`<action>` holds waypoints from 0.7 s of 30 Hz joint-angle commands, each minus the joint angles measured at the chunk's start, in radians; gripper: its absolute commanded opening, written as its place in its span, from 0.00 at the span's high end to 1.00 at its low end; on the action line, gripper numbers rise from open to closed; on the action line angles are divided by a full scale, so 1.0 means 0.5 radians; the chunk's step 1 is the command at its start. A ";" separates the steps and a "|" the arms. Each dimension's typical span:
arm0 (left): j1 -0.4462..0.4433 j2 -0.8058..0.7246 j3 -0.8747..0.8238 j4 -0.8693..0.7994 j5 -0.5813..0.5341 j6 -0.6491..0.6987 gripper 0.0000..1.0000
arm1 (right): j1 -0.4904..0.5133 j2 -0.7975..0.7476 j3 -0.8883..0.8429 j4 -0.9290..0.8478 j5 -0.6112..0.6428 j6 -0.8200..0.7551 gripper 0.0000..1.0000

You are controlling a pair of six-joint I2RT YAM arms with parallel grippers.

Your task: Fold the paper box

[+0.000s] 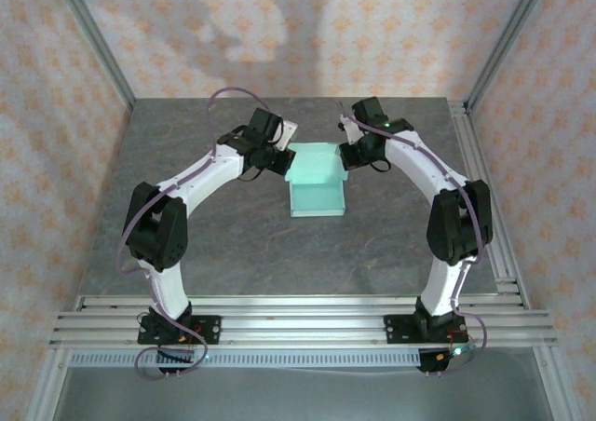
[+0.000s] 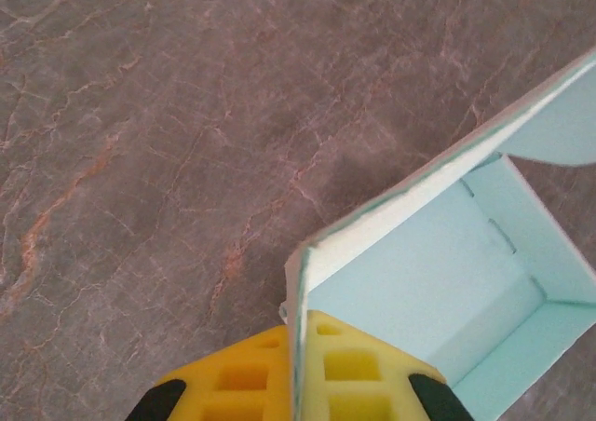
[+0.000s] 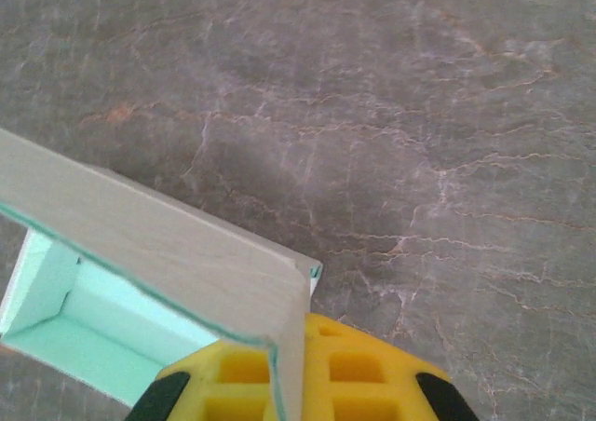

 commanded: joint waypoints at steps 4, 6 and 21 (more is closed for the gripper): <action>-0.040 -0.105 -0.078 0.180 -0.170 -0.268 1.00 | 0.102 -0.224 -0.238 0.487 0.357 0.412 1.00; -0.043 -0.102 -0.099 0.220 -0.174 -0.308 1.00 | 0.122 -0.269 -0.337 0.622 0.448 0.481 1.00; -0.084 -0.092 -0.253 0.516 -0.254 -0.506 1.00 | 0.323 -0.499 -0.961 1.597 0.962 0.819 1.00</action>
